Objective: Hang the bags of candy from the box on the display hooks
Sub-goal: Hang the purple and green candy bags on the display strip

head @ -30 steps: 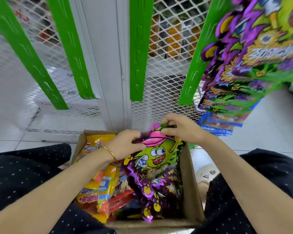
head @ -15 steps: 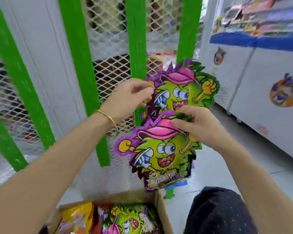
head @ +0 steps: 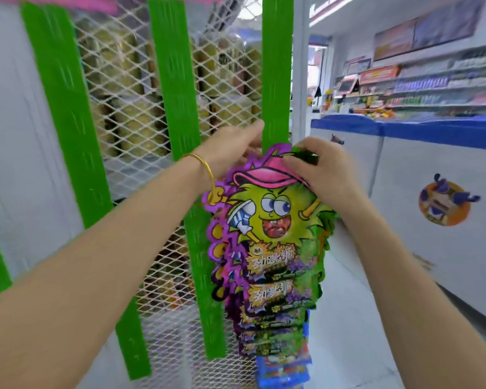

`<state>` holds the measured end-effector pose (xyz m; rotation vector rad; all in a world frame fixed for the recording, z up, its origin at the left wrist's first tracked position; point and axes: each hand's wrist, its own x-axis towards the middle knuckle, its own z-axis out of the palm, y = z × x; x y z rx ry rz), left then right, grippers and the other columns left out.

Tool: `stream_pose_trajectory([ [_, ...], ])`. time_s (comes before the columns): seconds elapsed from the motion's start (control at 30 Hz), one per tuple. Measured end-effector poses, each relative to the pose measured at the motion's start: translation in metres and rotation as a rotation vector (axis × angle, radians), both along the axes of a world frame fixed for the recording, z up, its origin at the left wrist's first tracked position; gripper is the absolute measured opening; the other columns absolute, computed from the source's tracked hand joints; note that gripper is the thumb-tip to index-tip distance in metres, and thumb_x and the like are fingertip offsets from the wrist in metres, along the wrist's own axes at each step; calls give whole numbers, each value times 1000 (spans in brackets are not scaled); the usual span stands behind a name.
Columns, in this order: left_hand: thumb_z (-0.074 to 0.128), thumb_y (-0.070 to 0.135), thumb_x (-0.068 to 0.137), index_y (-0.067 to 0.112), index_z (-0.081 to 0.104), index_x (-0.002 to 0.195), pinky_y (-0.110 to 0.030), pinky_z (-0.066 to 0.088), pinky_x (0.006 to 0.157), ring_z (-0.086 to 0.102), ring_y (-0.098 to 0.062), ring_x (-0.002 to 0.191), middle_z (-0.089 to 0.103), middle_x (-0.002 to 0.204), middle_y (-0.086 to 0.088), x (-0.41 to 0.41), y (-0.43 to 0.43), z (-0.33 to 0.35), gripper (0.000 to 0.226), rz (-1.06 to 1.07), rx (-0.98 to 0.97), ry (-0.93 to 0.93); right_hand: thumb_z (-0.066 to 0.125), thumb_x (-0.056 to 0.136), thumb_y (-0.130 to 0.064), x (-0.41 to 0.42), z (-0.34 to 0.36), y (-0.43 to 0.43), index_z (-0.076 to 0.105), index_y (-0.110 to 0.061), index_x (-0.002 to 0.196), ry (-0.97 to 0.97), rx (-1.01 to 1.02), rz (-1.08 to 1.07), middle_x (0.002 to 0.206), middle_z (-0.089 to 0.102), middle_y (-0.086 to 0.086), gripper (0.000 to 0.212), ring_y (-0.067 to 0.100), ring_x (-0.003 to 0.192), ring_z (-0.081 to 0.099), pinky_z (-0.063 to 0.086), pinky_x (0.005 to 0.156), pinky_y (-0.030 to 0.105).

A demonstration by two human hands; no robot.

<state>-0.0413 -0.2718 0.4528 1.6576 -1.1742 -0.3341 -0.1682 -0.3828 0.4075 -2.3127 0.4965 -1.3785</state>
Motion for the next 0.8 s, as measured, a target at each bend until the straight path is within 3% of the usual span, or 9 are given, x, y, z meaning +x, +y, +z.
stream_pose_trajectory([
  [0.1,45,54,90,12,58,117,-36,37,106,54,-21,113,58,120,-2,3,-7,6,51,-7,87,-43,66,84,-35,7,3,-6,57,-27,83,-9,-69,-86,78,57,-3,12,18,74,53,36,63,28],
  [0.23,49,45,92,5,60,114,-41,42,101,57,-28,109,62,116,-11,-1,-16,11,47,30,150,-248,64,86,-31,9,5,-6,63,-18,92,-18,-109,-150,80,57,-6,15,20,79,56,45,69,34],
  [0.3,47,41,94,7,60,115,-35,42,99,56,-25,110,61,118,-8,-2,-17,10,42,61,157,-284,63,87,-31,9,5,-4,64,-17,94,-27,-122,-165,81,57,-6,16,21,80,57,47,70,35],
  [0.5,48,34,95,6,59,118,-23,38,84,56,-21,103,60,118,-7,-6,-18,5,38,108,65,-210,59,88,-29,7,6,0,62,-15,97,16,-189,-250,94,63,2,17,21,82,55,44,68,32],
  [0.67,52,34,93,4,63,110,-24,40,68,49,-10,65,66,106,-14,-4,-14,2,36,91,30,-106,60,87,-30,9,-2,5,63,-16,101,74,-184,-242,97,63,1,20,21,84,56,46,70,33],
  [0.8,53,36,92,9,64,89,-28,45,71,52,-16,72,63,95,-10,-4,-10,-1,28,97,16,-63,60,87,-32,8,-7,9,63,-17,98,69,-142,-224,92,61,-1,19,22,84,57,47,71,36],
])
